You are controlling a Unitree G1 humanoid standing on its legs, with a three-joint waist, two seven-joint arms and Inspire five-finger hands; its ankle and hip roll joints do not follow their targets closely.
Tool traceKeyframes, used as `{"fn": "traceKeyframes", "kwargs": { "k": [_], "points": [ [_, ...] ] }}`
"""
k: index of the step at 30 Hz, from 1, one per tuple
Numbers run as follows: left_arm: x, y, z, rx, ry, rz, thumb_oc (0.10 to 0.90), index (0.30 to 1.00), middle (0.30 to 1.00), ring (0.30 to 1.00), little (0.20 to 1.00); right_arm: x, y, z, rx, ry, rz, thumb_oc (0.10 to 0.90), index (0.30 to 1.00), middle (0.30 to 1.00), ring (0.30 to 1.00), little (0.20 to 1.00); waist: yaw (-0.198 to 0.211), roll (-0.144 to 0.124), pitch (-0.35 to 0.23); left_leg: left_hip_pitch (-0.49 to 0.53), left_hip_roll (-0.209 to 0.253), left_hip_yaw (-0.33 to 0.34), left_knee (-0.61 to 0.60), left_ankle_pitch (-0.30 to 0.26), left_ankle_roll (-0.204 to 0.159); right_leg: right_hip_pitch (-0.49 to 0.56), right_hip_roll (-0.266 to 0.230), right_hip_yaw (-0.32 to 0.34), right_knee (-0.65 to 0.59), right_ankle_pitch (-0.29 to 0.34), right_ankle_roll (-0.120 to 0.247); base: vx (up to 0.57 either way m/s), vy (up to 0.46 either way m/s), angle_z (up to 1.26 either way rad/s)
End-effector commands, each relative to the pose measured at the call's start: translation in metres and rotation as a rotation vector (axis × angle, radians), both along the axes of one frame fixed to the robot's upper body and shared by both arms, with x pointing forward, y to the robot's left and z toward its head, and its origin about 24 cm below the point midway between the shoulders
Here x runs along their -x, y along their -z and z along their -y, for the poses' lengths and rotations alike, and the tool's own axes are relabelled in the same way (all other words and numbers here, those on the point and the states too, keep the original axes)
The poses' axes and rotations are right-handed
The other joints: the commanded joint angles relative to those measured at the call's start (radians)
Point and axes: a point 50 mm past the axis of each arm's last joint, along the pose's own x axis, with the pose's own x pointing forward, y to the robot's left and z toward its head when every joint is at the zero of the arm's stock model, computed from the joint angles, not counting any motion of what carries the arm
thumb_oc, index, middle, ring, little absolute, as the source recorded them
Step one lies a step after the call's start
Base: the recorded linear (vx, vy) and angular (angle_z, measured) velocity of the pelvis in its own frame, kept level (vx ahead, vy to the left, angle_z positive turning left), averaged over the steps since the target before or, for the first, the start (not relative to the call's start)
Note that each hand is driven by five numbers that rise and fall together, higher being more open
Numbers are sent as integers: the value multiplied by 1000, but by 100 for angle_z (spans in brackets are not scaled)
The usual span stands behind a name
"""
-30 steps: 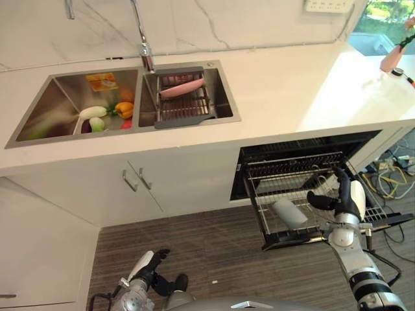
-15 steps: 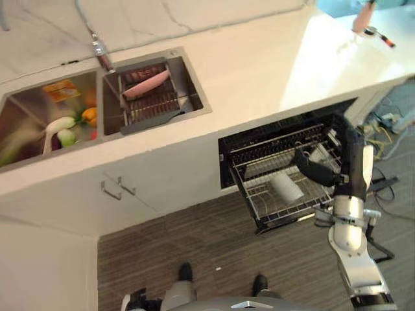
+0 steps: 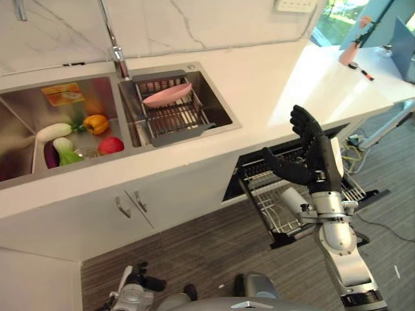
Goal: Place the dishes in the dishwasher.
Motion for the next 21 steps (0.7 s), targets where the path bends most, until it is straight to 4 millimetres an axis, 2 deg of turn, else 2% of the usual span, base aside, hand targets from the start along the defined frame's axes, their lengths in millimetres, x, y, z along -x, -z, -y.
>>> {"fn": "traceKeyframes", "kwargs": {
  "k": [1,5,9,11,14,19,21],
  "points": [
    [4,3,8,32,31,-9,800,900,900,900,900,0,-48,9,-26,-30,260,800,900,900,900,900,1,-13,-37,-58,-9,-67,91,-29,-45,79,-31,52,-235,165,60,97,15,92],
    [12,7,19,77,47,-36,800,900,900,900,900,1,-42,13,9,-38,214,800,900,900,900,900,28,-22,-78,-45,-20,-93,92,-47,-51,166,-48,32,-313,167,44,122,-41,69],
    [17,8,20,89,56,-50,800,900,900,900,900,-2,-37,16,45,-24,182,800,900,900,900,900,37,-22,-94,-34,-14,-104,83,-47,-59,196,-54,6,-340,169,41,95,-49,26],
    [19,8,20,88,57,-57,800,900,900,900,900,-3,-36,17,56,-16,177,800,900,900,900,900,40,-23,-97,-31,-12,-108,80,-46,-62,206,-55,-5,-350,168,40,48,-40,17],
    [34,9,6,56,10,-112,800,900,900,900,900,-8,-31,26,161,26,131,800,900,900,900,900,60,-33,-123,-11,7,-133,39,-29,-81,249,-55,-53,-387,155,32,94,-96,19],
    [37,9,4,51,24,-124,800,900,900,900,900,-14,-34,32,206,63,142,800,900,900,900,900,67,-38,-131,2,28,-166,-9,-9,-94,248,-41,-68,-366,123,19,47,-105,28],
    [36,9,1,62,-16,-115,800,900,900,900,900,-18,-33,31,219,69,137,800,900,900,900,900,63,-41,-123,2,39,-173,1,-14,-98,233,-26,-47,-324,96,8,39,-108,15]
  ]
}}
